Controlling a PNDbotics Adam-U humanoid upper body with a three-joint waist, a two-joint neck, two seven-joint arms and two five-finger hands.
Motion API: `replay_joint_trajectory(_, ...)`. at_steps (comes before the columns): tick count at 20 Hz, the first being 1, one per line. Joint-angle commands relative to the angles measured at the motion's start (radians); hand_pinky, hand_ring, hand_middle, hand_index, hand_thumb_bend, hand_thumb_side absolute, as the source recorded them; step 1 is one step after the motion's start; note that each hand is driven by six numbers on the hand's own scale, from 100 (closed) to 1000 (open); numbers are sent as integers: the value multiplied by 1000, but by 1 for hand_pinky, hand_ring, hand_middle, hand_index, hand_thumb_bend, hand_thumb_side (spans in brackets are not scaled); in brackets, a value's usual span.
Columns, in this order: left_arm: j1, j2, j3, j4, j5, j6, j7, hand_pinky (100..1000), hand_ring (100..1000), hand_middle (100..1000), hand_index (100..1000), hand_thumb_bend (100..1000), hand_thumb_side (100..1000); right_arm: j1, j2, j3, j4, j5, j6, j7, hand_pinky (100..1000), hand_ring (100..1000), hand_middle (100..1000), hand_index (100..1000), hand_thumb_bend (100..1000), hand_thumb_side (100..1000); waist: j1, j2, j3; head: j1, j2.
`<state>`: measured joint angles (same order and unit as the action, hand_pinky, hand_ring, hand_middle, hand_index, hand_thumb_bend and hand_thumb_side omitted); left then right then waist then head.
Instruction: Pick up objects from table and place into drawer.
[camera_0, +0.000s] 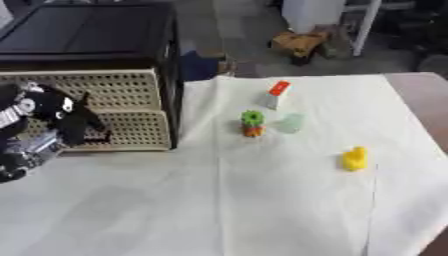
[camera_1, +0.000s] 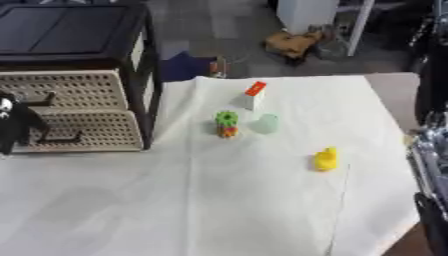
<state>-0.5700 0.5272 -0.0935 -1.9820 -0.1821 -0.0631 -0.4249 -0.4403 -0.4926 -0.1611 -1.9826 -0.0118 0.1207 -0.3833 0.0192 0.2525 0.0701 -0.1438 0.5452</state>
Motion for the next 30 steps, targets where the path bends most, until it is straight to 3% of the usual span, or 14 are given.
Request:
replay_joint_trajectory(1, 10, -53, 35, -18, 97, -52, 147, 458, 435, 508, 754, 100, 1000, -19, -14, -9, -17, -5, -6, -7, 643, 589, 572, 837, 180, 1000, -2, -21, 3, -7, 8)
replay_joint_trajectory(7, 108, -169, 65, -18, 365, -102, 326, 467, 437, 501, 741, 100, 1000, -38, -7, 5, -17, -22, -46, 25, 621, 586, 579, 847, 141, 1000, 3, -22, 6, -10, 9)
replay_joint_trajectory(12, 148, -212, 90, -18, 492, -152, 444, 468, 464, 495, 719, 100, 1000, -50, -5, 8, -17, -41, -102, 54, 616, 587, 589, 846, 103, 1000, 5, -26, 9, -7, 13)
replay_joint_trajectory(21, 180, -254, 113, -18, 476, -230, 602, 493, 525, 549, 740, 100, 1000, -29, 12, 7, -17, -45, -201, 64, 596, 587, 610, 839, 100, 1000, 10, -29, 10, -9, 19)
replay_joint_trajectory(30, 186, -275, 109, -18, 492, -354, 692, 507, 559, 577, 757, 111, 1000, -8, 21, 6, -17, -79, -268, 84, 614, 618, 610, 834, 100, 1000, 18, -24, 9, -1, 22)
